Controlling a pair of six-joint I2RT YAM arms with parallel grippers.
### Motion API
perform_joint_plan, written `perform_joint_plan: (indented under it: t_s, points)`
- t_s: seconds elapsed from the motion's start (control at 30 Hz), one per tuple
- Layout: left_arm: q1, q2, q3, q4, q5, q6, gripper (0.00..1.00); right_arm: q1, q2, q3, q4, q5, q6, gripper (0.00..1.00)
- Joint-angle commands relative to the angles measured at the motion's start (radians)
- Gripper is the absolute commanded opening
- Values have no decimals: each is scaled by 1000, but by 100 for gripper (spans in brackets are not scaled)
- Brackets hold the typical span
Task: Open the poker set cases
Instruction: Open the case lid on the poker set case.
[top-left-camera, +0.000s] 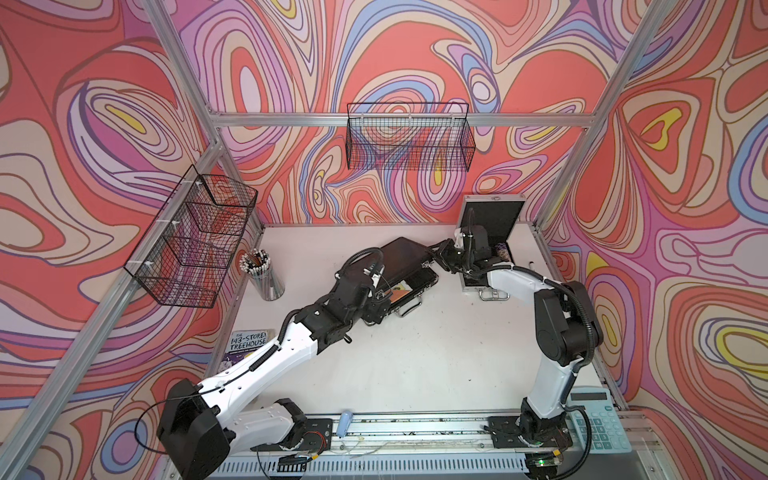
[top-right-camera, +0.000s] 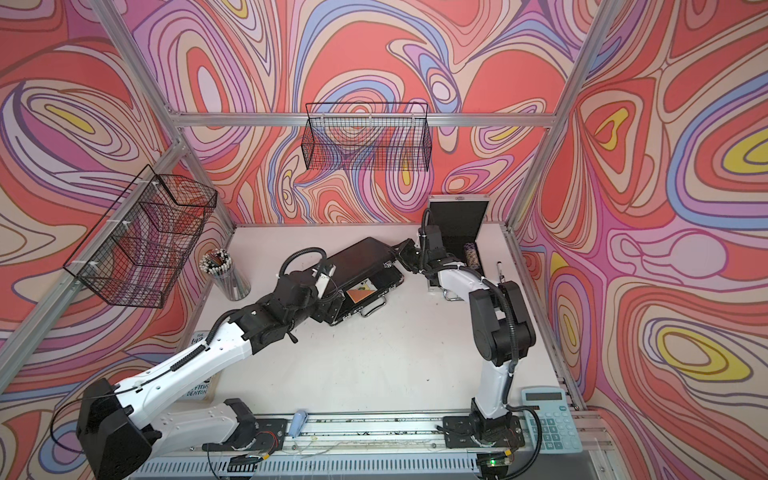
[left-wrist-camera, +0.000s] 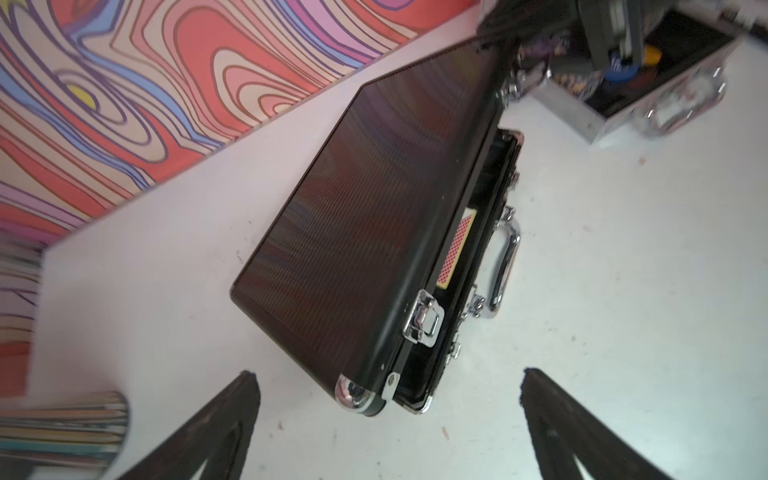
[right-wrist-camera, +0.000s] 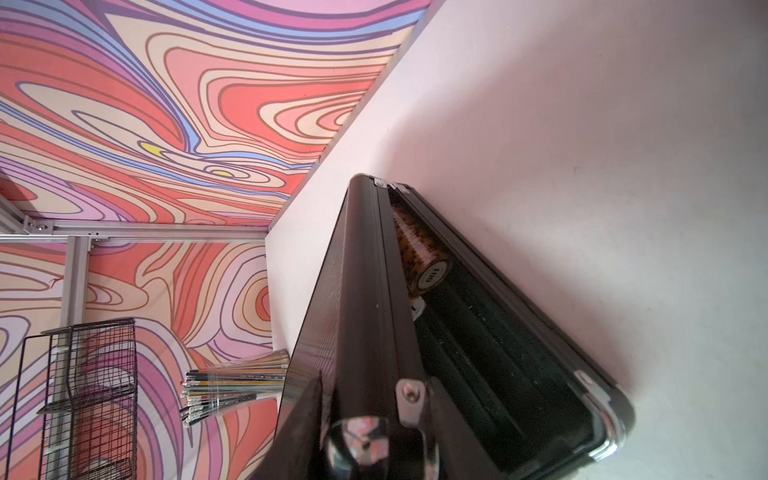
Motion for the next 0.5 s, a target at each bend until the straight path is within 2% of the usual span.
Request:
perform_joint_plan:
  t_s: [0.0,0.13,0.2,0.33,0.47]
  points:
    - [-47,71,1,22,-238,325,100,23,-13,68,75,-79,-1,32]
    - [-55,151,57,34,-283,487,100,24,2,101,78,-83,9,30]
    - [-60,174,86,22,-279,529,100,22,10,122,77,-85,10,29]
    - [-66,214,137,-23,-244,547,100,22,30,144,94,-92,24,28]
    - [-75,277,157,-28,-278,569,100,20,39,150,113,-98,37,28]
